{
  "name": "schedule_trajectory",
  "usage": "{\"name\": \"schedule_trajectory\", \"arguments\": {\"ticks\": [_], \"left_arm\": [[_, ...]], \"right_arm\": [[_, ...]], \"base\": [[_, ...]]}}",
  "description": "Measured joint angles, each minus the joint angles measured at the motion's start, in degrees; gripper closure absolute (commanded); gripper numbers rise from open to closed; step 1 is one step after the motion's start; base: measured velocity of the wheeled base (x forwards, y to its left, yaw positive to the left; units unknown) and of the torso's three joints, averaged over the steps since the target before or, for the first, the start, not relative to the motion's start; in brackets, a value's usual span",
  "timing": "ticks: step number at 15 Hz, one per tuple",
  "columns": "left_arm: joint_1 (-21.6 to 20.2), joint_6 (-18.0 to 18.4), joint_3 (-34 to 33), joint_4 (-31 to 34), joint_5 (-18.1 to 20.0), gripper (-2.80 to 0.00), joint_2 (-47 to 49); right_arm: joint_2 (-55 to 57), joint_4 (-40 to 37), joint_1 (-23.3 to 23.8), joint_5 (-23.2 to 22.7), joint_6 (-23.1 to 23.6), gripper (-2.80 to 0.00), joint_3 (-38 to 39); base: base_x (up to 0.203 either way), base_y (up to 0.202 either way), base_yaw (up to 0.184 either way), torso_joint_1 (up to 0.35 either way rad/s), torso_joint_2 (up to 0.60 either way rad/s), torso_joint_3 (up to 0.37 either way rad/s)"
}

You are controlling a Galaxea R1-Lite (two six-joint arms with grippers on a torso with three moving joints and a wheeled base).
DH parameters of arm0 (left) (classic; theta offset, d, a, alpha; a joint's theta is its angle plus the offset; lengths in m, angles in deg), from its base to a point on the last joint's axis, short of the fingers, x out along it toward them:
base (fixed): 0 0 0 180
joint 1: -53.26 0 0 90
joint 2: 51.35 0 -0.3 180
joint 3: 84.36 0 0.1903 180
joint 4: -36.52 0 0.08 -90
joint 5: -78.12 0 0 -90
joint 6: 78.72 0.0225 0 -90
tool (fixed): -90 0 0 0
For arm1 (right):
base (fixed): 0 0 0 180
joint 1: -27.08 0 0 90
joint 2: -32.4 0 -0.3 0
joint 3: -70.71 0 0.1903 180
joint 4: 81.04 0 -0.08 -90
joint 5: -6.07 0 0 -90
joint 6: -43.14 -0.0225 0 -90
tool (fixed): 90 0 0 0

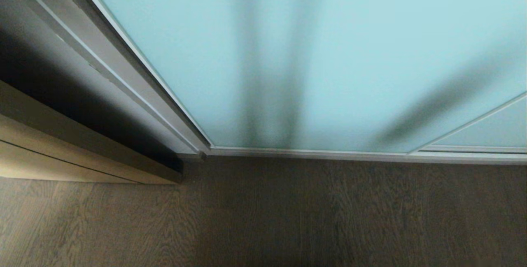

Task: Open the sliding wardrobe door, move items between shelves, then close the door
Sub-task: Open the door

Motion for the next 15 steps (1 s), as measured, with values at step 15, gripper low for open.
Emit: {"name": "schedule_trajectory", "arguments": {"ticks": [15], "left_arm": [[0.0, 4.6, 17.8, 31.8, 1.4, 0.0, 8.6]], "right_arm": [[0.0, 0.0, 0.0, 0.0, 0.0, 0.0, 0.0]], "base": [[0.0, 0.0, 0.0, 0.0, 0.0, 0.0]]}}
